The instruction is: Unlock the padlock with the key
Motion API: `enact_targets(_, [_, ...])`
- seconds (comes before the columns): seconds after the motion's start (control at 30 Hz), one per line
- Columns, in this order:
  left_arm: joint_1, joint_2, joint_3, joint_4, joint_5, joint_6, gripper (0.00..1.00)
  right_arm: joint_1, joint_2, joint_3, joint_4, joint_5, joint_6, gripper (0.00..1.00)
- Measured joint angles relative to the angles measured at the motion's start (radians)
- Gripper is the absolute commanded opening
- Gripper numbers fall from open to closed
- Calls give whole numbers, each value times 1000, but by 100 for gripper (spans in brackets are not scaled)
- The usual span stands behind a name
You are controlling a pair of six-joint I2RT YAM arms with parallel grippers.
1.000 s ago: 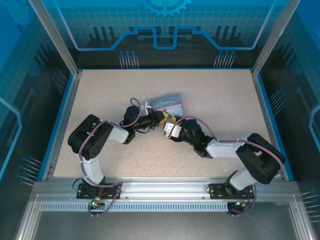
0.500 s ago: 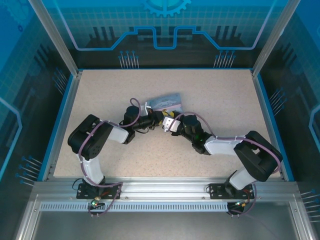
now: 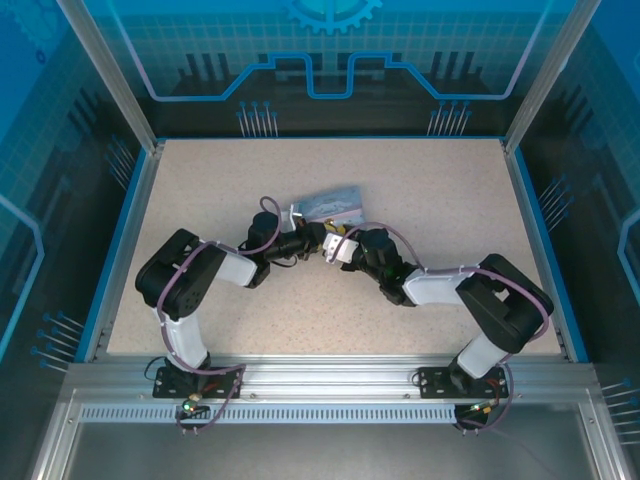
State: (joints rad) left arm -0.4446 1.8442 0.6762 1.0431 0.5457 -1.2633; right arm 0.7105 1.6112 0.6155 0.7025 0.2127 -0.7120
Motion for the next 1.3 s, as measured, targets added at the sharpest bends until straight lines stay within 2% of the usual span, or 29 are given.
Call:
enact_targets(0.17, [1,0,0,-2,-4,0,0,0,4,3,2,10,-5,23])
enact_targets(0.43, [3,0,0,-8,-10,0,11,0,7,8,-6,13,-19,13])
enact_targets(0.6, [3,0,0,-10,-11,2,23,0,9,12,-11,12,-18,9])
enact_targets(1.07, [3,-58,-28,-14,-10,9,44,-24,20,14,-58,21,-10,3])
enact_targets(1.3, [4,-190,-111,-85,-18,39,48,-37,20,17,-119,4,31,1])
